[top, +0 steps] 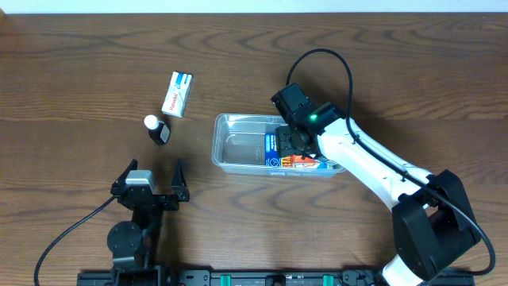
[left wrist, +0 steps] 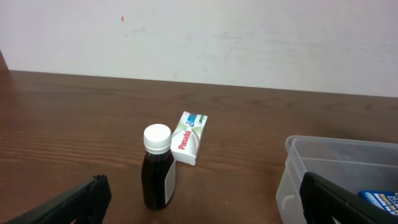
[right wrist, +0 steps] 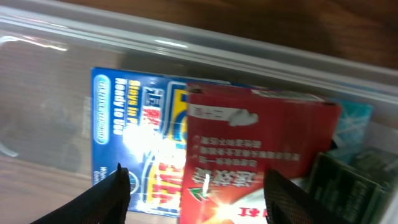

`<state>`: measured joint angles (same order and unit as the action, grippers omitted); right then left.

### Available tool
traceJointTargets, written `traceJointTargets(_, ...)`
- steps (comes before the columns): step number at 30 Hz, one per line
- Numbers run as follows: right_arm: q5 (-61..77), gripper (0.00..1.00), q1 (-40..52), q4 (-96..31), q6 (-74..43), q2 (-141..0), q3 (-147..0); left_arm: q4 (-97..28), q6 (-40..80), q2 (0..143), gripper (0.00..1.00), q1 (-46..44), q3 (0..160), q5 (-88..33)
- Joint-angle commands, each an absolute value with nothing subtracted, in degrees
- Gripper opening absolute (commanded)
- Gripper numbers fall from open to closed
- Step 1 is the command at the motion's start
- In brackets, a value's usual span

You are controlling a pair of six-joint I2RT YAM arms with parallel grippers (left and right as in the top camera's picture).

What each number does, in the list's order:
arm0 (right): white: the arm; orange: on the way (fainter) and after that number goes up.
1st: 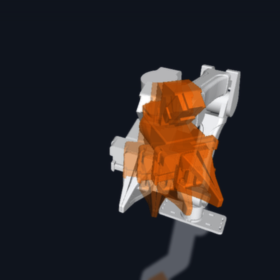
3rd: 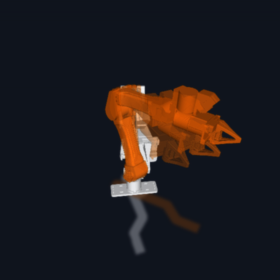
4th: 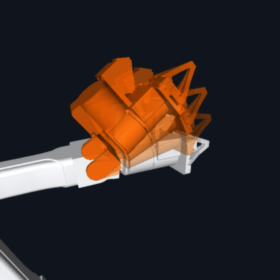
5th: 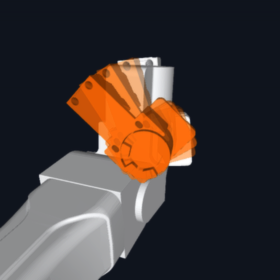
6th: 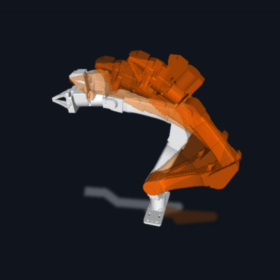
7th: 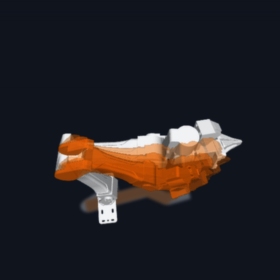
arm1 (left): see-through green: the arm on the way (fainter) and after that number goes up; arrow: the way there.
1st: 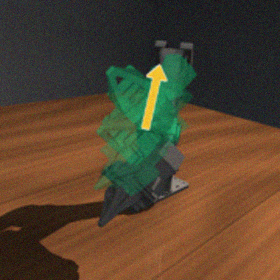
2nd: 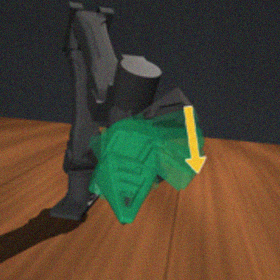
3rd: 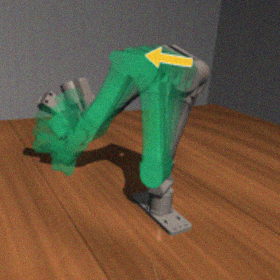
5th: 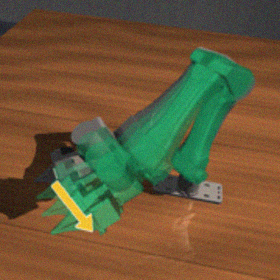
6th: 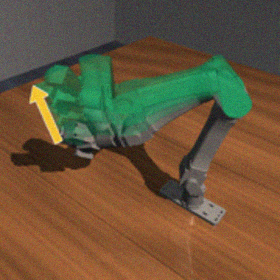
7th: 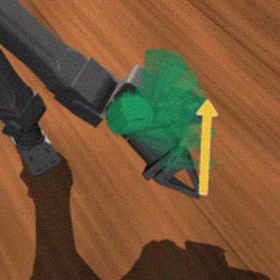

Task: Pack container
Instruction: 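Push the boxes in the container with the right gripper to settle them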

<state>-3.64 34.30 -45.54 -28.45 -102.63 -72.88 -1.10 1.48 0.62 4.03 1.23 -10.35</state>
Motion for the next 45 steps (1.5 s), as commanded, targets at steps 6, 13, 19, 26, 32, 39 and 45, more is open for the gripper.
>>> traceJointTargets(6,-1.2,0.63,34.8,-45.3,-27.6,-103.3,-72.5,-3.0,1.5,0.3,0.98,4.3,0.2,-11.4)
traceJointTargets(13,-1.2,0.47,34.8,-45.6,-27.8,-103.3,-72.3,-3.0,1.5,0.3,0.98,4.3,0.2,-11.4)
traceJointTargets(19,1.5,0.42,35.5,-44.6,-27.8,-105.2,-72.3,-3.0,1.5,0.3,0.98,4.3,0.2,-11.4)
traceJointTargets(26,4.4,0.42,35.9,-42.9,-27.8,-109.4,-72.3,-3.0,1.5,0.3,0.98,4.3,0.2,-11.4)
traceJointTargets(32,6.9,0.43,36.1,-40.5,-26.6,-109.5,-72.3,-3.0,1.5,0.3,0.98,4.3,0.2,-11.4)
traceJointTargets(39,12.0,0.44,36.6,-36.7,-25.4,-109.4,-72.3,-3.0,1.5,0.3,0.98,4.3,0.2,-11.4)
traceJointTargets(45,12.7,0.43,36.8,-36.4,-25.2,-109.3,-72.3,-3.0,1.5,0.3,0.98,4.3,0.2,-11.4)
